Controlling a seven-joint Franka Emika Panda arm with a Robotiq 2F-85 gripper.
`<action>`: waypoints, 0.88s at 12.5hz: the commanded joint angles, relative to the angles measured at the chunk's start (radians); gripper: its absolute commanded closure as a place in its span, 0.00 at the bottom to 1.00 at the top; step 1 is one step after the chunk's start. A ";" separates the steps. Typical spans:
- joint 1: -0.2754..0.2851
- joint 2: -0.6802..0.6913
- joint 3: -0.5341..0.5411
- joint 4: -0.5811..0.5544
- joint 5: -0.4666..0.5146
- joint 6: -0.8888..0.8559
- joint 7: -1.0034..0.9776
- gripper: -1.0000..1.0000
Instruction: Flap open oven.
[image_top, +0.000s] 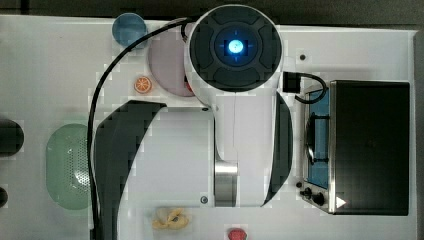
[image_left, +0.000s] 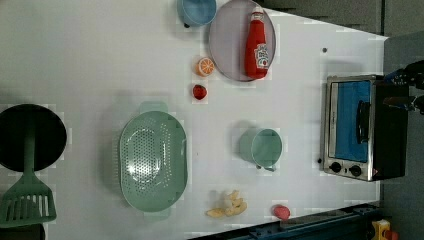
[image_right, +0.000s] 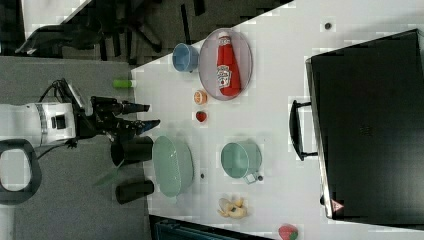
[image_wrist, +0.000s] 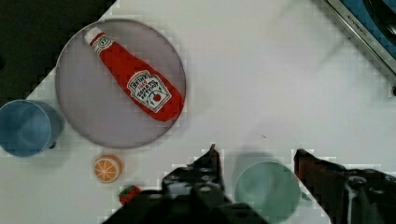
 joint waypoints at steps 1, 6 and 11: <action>-0.023 -0.401 -0.055 -0.261 0.013 -0.152 0.062 0.21; -0.023 -0.400 -0.055 -0.262 0.013 -0.152 0.062 0.00; -0.025 -0.400 -0.056 -0.263 0.013 -0.152 0.062 0.54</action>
